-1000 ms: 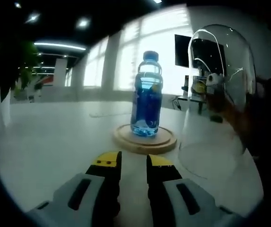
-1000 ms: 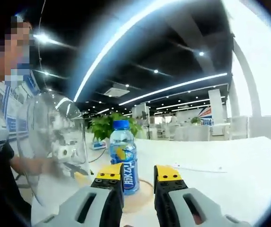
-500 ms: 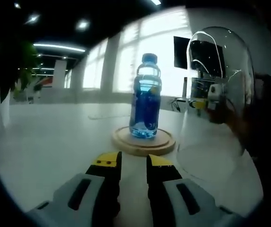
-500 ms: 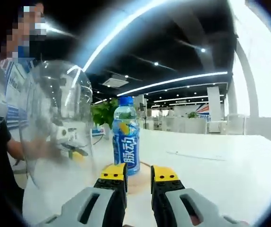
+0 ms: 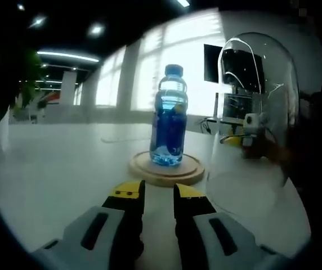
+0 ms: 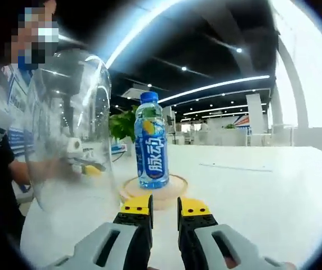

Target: Open the cover put in the Mizone put the cover back on

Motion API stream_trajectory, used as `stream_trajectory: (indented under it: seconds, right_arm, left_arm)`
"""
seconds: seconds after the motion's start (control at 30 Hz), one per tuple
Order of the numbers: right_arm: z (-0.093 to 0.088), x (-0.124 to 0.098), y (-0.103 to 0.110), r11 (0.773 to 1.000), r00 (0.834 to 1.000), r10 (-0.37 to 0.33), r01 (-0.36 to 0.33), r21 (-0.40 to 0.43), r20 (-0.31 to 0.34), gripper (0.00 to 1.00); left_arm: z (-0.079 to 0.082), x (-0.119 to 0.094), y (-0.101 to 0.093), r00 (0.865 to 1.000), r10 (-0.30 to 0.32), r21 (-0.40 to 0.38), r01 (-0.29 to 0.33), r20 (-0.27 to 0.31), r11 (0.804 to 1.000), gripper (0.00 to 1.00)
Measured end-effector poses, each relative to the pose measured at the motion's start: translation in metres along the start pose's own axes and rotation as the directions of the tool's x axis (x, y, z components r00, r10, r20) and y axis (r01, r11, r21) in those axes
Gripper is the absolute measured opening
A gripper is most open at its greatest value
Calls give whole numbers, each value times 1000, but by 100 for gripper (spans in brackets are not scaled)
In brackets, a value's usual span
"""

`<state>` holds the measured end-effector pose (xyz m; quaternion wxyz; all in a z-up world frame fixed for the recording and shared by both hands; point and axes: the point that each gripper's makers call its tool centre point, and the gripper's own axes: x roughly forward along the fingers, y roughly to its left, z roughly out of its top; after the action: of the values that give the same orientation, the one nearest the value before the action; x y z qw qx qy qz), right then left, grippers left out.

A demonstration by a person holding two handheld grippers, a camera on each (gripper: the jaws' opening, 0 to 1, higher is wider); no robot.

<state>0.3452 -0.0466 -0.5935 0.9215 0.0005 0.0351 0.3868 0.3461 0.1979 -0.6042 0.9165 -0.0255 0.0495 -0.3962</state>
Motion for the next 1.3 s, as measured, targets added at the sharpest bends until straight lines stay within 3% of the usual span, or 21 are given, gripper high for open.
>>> stream_trajectory:
  seconds: [0.63,1.3]
  right_arm:
    - [-10,2,-3,999,999,-6,8,51,-38,11]
    - [-17,4,0,999,998,-2,4,34,-68,11]
  left_arm:
    - [-1,-1,-4,1000,-15,4,15,5,1000,16]
    - [-2,-1,-6,1000,-12,9,12,-5,1000,16]
